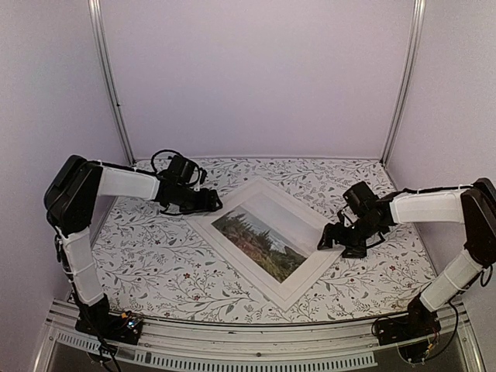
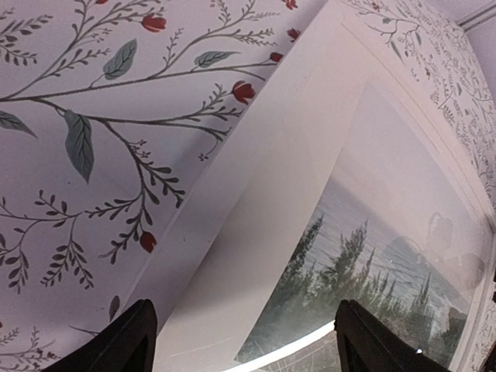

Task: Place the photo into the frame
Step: Place the photo frame at the center of the board.

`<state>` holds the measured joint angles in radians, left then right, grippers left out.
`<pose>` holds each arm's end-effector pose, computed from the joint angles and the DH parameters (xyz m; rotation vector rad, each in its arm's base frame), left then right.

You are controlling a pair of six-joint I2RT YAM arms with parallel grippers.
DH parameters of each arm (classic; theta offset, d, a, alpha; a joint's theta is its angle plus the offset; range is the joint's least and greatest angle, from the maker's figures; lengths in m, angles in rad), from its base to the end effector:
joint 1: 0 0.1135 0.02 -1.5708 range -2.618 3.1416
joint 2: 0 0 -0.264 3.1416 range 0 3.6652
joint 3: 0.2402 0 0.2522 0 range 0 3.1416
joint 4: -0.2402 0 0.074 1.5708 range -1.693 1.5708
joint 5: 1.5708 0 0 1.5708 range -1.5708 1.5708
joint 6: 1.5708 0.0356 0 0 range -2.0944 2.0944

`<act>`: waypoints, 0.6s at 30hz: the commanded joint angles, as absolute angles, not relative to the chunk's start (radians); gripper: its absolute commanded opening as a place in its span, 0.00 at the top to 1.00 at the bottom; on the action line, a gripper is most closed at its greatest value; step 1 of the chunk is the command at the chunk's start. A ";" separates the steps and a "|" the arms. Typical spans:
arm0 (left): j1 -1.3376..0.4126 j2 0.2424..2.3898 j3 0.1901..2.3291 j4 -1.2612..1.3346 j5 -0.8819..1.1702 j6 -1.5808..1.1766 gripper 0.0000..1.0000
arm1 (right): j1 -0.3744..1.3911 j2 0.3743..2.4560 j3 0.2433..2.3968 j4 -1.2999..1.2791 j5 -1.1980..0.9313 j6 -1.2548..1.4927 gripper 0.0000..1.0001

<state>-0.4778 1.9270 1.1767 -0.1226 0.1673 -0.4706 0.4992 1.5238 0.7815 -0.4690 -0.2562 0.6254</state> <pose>0.3545 -0.1902 0.1542 0.0862 2.5268 -0.6084 0.2299 0.1357 0.1543 0.1157 2.9120 0.5997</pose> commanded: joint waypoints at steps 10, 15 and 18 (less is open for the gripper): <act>-0.408 1.824 0.999 -0.058 0.218 -0.475 0.20 | 0.384 1.823 1.141 -0.418 -0.255 0.452 0.06; -0.409 1.691 0.907 -0.022 0.162 -0.474 0.19 | 0.334 1.929 1.271 -0.428 -0.271 0.397 0.06; -0.400 1.642 0.898 -0.032 0.071 -0.448 0.17 | 0.323 1.974 1.351 -0.447 -0.276 0.362 0.06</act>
